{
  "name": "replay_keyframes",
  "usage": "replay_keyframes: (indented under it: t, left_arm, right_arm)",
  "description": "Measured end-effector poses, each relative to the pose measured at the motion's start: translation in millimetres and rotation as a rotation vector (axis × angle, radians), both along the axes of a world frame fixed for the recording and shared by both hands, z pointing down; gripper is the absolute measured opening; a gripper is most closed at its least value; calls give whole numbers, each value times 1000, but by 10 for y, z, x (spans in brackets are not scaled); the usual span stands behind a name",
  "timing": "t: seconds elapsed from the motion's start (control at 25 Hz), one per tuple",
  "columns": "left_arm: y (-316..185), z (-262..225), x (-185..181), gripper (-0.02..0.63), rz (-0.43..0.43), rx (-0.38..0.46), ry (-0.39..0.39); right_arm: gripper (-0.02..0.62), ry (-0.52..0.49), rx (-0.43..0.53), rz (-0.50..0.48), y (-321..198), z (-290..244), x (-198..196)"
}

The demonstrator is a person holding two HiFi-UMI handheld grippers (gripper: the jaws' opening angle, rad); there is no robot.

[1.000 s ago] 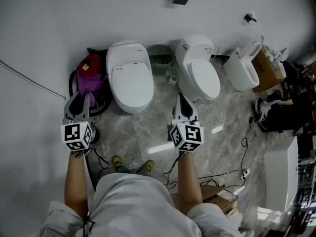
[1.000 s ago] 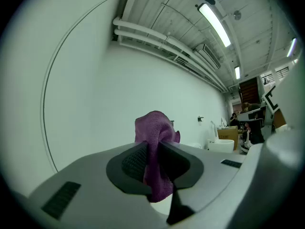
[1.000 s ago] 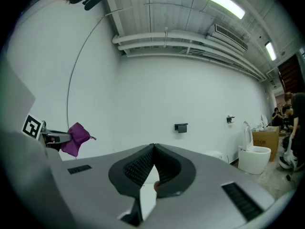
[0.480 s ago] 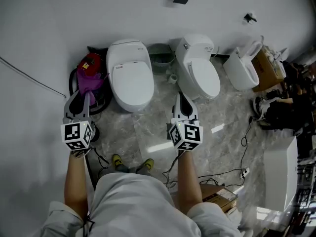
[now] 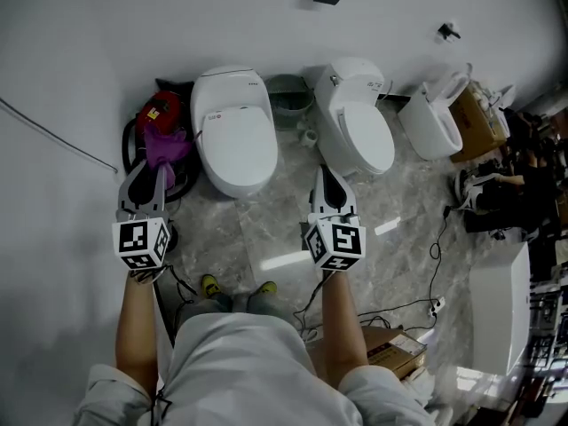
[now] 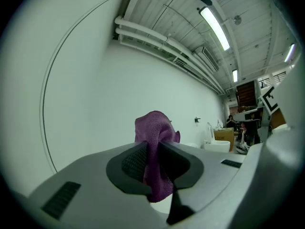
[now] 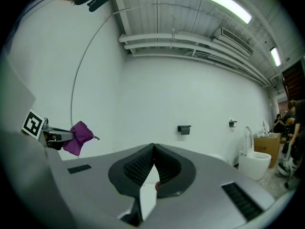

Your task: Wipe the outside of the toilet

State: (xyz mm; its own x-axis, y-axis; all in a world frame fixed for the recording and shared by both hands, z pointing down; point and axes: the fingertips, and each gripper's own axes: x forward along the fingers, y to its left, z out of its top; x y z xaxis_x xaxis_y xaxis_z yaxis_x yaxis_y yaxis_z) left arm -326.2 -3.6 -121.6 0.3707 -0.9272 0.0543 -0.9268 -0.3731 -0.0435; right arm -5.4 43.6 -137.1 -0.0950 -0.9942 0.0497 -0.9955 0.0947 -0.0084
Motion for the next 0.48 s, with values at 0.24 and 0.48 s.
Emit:
replay_keyframes:
  t: [0.24, 0.48]
  left_arm:
    - [-72, 109, 50, 87, 16, -26, -5]
    - [-263, 346, 409, 87, 24, -71, -29]
  right_arm:
    - [8, -3, -18, 3, -43, 103, -14]
    - [9, -25, -36, 7, -301, 308, 369]
